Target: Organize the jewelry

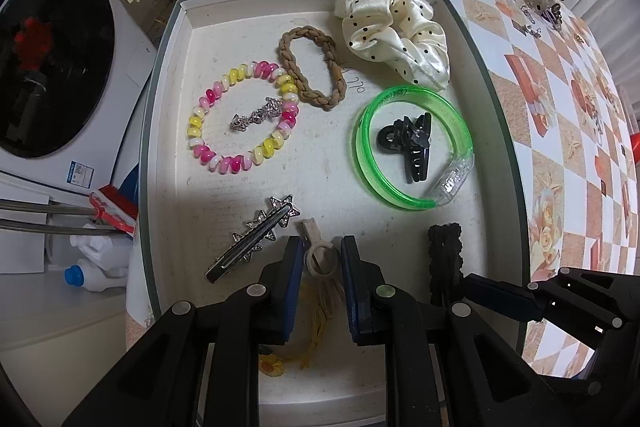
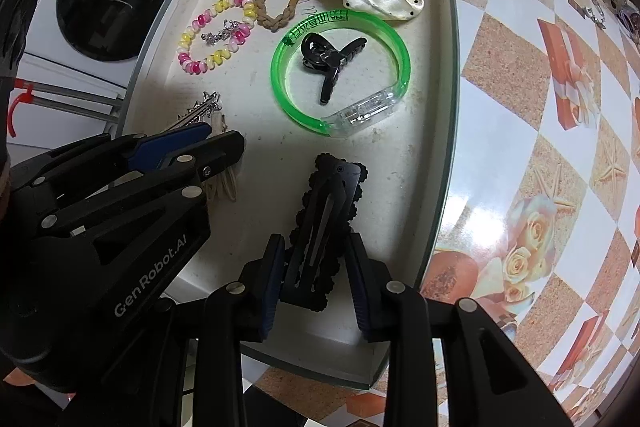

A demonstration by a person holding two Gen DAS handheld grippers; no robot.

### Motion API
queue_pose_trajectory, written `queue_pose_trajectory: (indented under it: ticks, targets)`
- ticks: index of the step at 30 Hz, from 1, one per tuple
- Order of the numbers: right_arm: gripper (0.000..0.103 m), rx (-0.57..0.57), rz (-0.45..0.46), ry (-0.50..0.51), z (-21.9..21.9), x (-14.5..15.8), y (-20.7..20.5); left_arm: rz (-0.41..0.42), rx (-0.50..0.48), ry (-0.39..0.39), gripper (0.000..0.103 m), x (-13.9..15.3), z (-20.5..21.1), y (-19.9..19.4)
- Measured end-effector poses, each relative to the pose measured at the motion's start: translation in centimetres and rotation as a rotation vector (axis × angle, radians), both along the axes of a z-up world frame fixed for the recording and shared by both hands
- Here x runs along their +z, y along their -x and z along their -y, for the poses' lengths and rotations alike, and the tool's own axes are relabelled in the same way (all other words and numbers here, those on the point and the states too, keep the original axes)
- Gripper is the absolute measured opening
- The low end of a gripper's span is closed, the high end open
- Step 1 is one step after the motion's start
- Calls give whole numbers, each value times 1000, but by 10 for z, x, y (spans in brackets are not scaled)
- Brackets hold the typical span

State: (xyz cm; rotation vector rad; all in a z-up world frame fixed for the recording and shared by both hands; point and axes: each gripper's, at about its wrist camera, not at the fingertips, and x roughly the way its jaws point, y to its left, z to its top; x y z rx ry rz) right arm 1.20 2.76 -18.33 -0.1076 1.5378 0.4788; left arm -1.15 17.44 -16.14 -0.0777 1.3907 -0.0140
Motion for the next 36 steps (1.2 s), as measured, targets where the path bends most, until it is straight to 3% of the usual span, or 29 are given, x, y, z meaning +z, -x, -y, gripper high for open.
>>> queue_pose_trajectory:
  ticks: [5, 17, 18, 19, 20, 21, 33, 36]
  targets:
    - [46, 2, -8, -8, 4, 3, 1, -5, 10, -3, 24, 1, 0, -1]
    - [50, 10, 20, -29, 30, 41, 21, -13, -16, -40, 25, 3, 7, 0]
    - [50, 7, 25, -27, 35, 45, 23, -14, -20, -44, 39, 3, 9, 0]
    - [50, 4, 28, -26, 39, 49, 25, -13, -21, -47, 75, 3, 10, 1]
    - [50, -2, 30, -24, 43, 52, 27, -2, -14, -52, 89, 5, 10, 1]
    - [50, -10, 31, -21, 49, 54, 28, 24, -7, -69, 96, 9, 11, 3]
    - [50, -83, 31, -13, 82, 73, 26, 5, -35, -68, 96, 16, 18, 4]
    - [60, -94, 26, -9, 79, 72, 24, -7, -31, -70, 99, 15, 17, 7]
